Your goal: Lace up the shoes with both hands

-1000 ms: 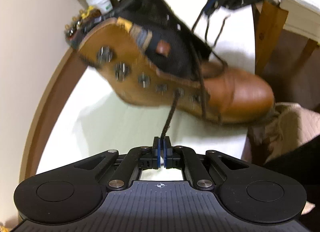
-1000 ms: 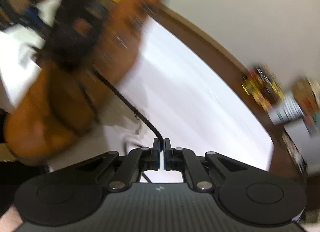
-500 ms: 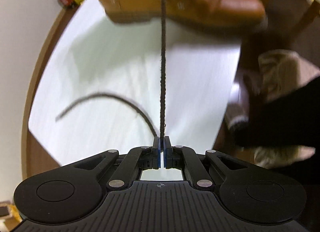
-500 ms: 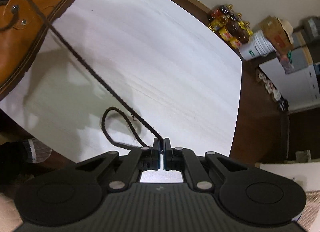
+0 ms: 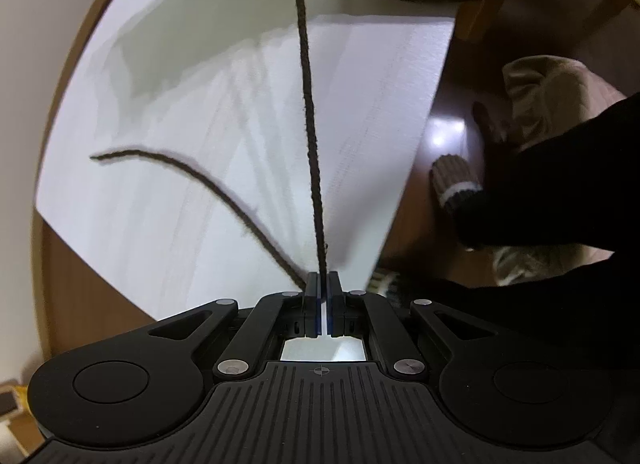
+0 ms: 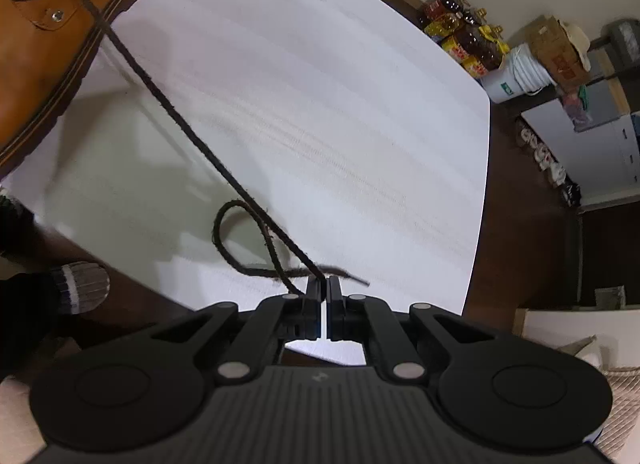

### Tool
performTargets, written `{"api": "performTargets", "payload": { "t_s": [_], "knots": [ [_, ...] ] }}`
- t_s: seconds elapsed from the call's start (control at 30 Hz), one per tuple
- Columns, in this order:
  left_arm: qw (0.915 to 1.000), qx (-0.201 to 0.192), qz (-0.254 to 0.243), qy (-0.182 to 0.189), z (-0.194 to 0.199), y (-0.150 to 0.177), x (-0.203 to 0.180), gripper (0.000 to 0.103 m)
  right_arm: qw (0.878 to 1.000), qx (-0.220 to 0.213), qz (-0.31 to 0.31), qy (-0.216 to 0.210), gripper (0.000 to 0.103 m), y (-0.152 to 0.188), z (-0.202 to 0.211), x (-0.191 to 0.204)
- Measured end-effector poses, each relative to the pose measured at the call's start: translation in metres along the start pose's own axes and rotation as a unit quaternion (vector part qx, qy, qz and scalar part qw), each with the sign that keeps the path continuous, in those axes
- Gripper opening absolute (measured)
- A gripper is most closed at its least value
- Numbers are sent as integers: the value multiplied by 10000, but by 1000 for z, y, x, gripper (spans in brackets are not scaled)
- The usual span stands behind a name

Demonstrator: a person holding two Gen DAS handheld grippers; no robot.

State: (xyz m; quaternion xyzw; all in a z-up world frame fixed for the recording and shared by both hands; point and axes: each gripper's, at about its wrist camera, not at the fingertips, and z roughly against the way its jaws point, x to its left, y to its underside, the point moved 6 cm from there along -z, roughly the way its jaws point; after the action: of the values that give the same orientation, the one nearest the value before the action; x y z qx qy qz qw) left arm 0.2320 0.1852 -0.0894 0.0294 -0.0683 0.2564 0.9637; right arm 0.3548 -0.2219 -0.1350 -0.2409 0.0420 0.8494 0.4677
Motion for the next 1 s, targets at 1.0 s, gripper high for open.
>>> {"api": "performTargets", "payload": {
  "t_s": [1.0],
  "knots": [
    [9733, -2035, 1041, 232, 91, -66, 15, 10, 7478, -1699, -3779, -5188, 2, -67, 114, -6]
  ]
}}
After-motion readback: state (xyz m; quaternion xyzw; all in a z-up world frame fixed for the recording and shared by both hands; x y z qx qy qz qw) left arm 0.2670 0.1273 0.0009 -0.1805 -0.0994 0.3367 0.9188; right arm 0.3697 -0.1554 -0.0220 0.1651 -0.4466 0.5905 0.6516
